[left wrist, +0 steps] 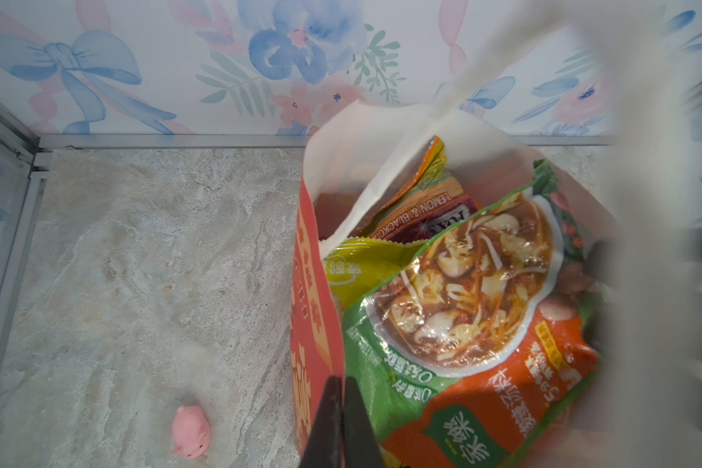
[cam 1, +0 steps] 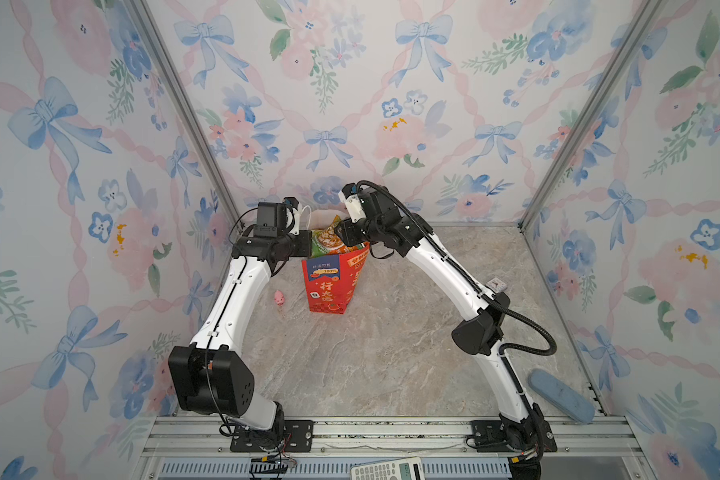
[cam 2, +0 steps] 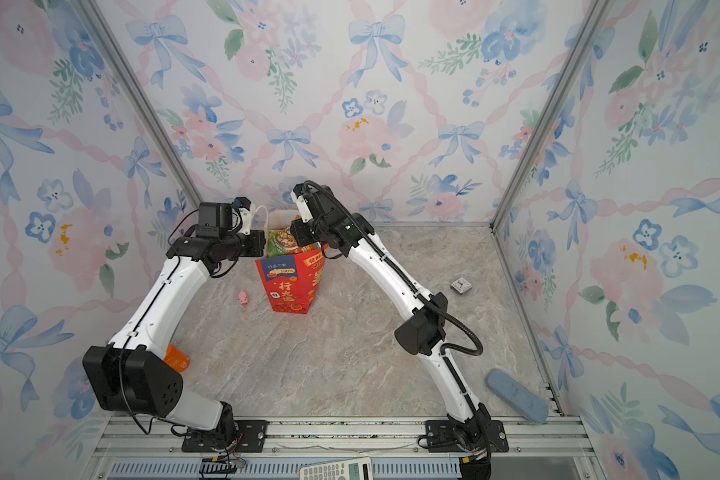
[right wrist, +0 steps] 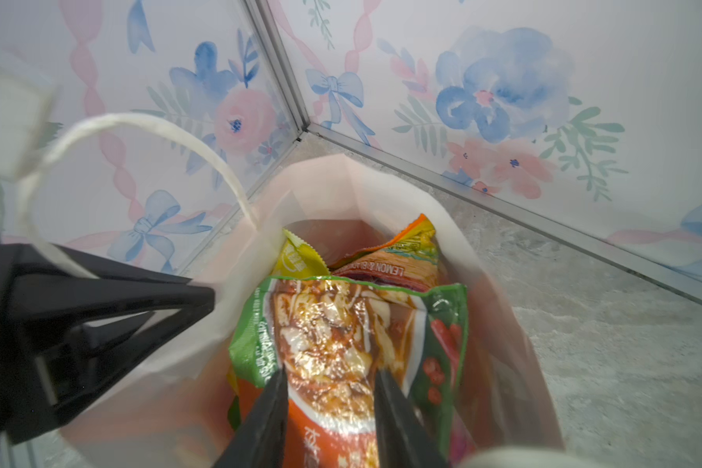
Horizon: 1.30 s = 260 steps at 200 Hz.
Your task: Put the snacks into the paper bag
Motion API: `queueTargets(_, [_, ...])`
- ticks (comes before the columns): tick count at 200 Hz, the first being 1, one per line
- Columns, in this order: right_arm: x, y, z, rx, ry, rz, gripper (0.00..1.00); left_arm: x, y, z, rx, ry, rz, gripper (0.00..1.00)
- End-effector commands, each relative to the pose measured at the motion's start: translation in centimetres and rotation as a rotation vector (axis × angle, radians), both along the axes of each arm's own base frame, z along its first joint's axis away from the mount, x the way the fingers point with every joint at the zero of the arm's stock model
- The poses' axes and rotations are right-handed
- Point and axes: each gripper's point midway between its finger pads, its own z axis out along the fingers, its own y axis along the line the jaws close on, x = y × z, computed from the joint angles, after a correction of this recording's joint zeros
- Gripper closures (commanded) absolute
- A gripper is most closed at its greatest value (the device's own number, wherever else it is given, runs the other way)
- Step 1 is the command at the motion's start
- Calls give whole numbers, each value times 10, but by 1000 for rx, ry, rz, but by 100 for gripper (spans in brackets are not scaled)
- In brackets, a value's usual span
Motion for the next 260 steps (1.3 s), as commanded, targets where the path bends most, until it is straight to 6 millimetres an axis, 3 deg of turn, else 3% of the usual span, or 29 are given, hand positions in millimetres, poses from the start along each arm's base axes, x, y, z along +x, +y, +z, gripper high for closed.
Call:
queueTargets(1, [13, 6, -22, -72, -53, -43, 62, -5, -1, 5, -7, -11, -21, 100])
queueTargets(33, [12, 14, -46, -108, -28, -34, 61, -6, -1, 7, -6, -16, -21, 100])
queueTargets(66, [5, 17, -43, -119, -35, -21, 56, -6, -1, 8, -8, -17, -21, 100])
queueTargets(89, [-4, 16, -9, -47, -47, 7, 51, -7, -1, 10, -11, -21, -18, 100])
queueTargets(111, [-19, 11, 47, 52, -109, 42, 48, -7, 1, 12, -8, -27, -8, 100])
queueTargets(139, [-48, 3, 105, 161, -165, 116, 35, -7, 4, 11, 1, -26, 9, 100])
queueTargets(164, [-70, -7, 129, 212, -198, 160, 28, -7, 7, 13, 5, -30, 21, 99])
queueTargets(184, [-80, -19, 133, 224, -228, 157, 21, -7, 7, 13, 3, -29, 24, 90])
queueTargets(206, [-88, -42, 135, 204, -285, 122, 10, -8, 7, 16, 1, -37, 25, 72])
queueTargets(235, [-90, -77, 129, 178, -323, 42, 1, -10, 11, 24, 10, -58, 41, 37])
queueTargets(241, [-94, -89, 135, 187, -339, 27, 0, -12, 11, 26, 12, -63, 45, 30])
queueTargets(260, [-96, -112, 133, 192, -356, -17, 3, -16, 13, 32, 9, -79, 54, 8])
